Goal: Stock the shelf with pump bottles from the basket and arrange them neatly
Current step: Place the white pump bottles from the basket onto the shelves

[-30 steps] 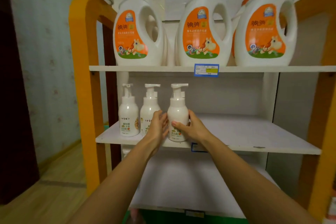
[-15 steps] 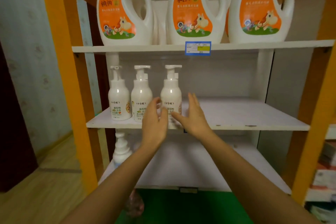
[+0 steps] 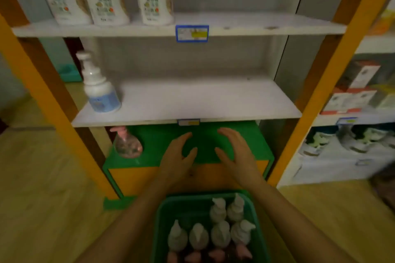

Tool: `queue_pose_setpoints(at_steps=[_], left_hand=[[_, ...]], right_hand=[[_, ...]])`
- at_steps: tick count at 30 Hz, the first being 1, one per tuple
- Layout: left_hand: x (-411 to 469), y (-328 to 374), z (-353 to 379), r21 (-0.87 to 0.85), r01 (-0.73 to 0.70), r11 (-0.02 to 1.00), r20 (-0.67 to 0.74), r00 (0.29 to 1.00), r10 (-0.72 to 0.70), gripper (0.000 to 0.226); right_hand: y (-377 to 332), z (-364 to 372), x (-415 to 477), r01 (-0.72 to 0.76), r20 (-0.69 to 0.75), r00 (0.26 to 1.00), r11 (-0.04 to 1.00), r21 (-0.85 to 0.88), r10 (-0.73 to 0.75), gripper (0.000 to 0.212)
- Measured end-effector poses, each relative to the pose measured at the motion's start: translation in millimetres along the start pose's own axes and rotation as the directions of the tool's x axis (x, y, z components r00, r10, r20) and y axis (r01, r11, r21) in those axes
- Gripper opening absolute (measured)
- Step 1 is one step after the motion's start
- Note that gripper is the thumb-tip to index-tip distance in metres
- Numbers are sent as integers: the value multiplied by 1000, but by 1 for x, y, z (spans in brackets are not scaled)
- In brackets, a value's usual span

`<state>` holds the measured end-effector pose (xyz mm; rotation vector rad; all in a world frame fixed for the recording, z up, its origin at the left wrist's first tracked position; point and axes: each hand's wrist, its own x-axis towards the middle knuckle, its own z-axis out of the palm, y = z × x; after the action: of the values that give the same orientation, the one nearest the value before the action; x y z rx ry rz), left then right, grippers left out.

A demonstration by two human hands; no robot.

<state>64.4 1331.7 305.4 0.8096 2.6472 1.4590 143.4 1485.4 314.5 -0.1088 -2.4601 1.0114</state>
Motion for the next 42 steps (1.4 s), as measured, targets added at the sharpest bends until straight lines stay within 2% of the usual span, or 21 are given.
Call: queue_pose_setpoints(at_steps=[3, 6, 8, 11, 13, 16, 19, 20, 22, 23, 27, 30, 34, 42], left_hand=[[-12, -42, 41, 34, 119, 992, 80, 989, -121, 51], [-26, -81, 80, 46, 169, 985, 172, 970, -174, 55], [-33, -102, 105, 77, 199, 977, 205, 956, -211, 49], [-38, -125, 141, 98, 222, 970, 274, 931, -241, 45], [-39, -137, 162, 131, 246, 960, 340, 899, -277, 55], [-36, -156, 192, 200, 257, 946, 443, 837, -321, 67], [-33, -167, 213, 230, 262, 937, 498, 796, -344, 64], [-32, -169, 219, 241, 249, 938, 497, 798, -340, 61], [-29, -172, 227, 249, 231, 941, 480, 814, -327, 53], [-29, -173, 230, 248, 229, 941, 465, 825, -323, 49], [-28, -172, 232, 262, 180, 948, 423, 862, -281, 38], [-27, -168, 220, 239, 182, 954, 390, 882, -265, 36], [-20, -149, 185, 81, 208, 975, 280, 934, -222, 37], [-6, -52, 77, 23, 14, 1000, 166, 986, -18, 40]], right_hand=[[54, 22, -32, -107, 51, 993, 994, -29, 109, 38], [107, 47, -60, -213, 116, 967, 970, -120, 227, 35], [139, 60, -72, -280, 160, 937, 942, -188, 310, 35], [173, 73, -82, -376, 249, 858, 880, -291, 449, 42], [194, 82, -85, -426, 283, 808, 845, -324, 516, 49], [217, 94, -88, -438, 272, 789, 814, -381, 551, 58], [230, 107, -88, -535, 310, 709, 770, -348, 633, 75], [234, 111, -88, -551, 318, 701, 768, -325, 638, 67], [243, 119, -89, -559, 271, 733, 779, -284, 624, 41], [245, 121, -89, -555, 254, 736, 774, -304, 627, 37], [248, 122, -88, -547, 170, 753, 748, -375, 636, 33], [242, 109, -82, -474, 203, 807, 814, -337, 554, 34], [223, 76, -66, -392, 225, 867, 888, -241, 444, 45], [107, -10, -16, -202, 212, 948, 965, -168, 236, 45]])
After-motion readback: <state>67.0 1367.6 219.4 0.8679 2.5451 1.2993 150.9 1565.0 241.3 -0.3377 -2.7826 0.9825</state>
